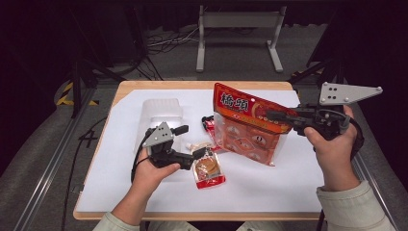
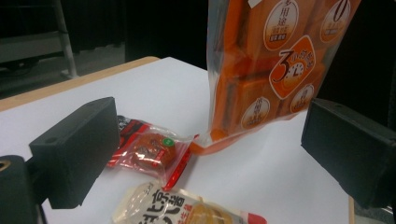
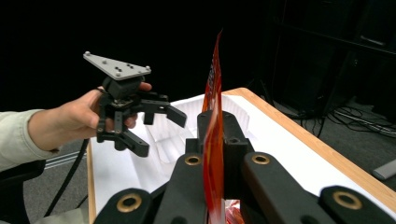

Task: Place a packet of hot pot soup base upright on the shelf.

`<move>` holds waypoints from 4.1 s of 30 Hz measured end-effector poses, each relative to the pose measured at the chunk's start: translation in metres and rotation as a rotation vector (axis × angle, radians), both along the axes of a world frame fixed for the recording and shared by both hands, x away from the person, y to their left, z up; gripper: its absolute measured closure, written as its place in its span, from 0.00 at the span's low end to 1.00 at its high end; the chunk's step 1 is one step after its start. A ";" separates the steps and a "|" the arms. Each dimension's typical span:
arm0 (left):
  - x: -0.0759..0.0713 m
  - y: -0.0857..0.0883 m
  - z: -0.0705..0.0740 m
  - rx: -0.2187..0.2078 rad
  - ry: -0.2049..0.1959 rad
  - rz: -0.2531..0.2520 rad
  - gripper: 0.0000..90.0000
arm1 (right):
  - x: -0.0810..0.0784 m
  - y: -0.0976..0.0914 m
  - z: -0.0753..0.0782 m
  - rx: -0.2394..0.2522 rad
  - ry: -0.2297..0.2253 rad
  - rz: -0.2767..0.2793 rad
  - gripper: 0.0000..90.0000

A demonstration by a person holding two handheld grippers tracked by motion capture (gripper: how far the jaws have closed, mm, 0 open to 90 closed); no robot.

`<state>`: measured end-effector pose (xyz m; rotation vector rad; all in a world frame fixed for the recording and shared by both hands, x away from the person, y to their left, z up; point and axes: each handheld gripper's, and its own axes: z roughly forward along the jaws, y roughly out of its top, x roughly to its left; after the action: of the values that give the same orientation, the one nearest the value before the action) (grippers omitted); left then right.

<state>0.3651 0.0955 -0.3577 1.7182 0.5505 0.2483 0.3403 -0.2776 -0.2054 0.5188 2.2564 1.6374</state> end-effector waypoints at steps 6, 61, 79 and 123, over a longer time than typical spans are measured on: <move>0.010 -0.006 0.002 -0.030 -0.002 -0.064 0.12 | 0.001 0.005 0.000 0.004 -0.012 0.036 1.00; 0.020 -0.056 0.009 -0.054 -0.068 -0.492 0.77 | 0.010 0.023 -0.027 0.101 -0.017 0.161 1.00; 0.011 -0.057 0.017 -0.023 -0.069 -0.459 0.80 | 0.007 0.021 -0.025 0.098 -0.040 0.152 0.99; 0.036 -0.028 0.054 -0.012 -0.130 -0.337 0.79 | -0.008 -0.052 -0.069 0.101 -0.055 -0.184 0.43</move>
<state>0.4008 0.0674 -0.3037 1.7381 0.1617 0.1130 0.3326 -0.3300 -0.2741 0.6763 2.0287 1.6569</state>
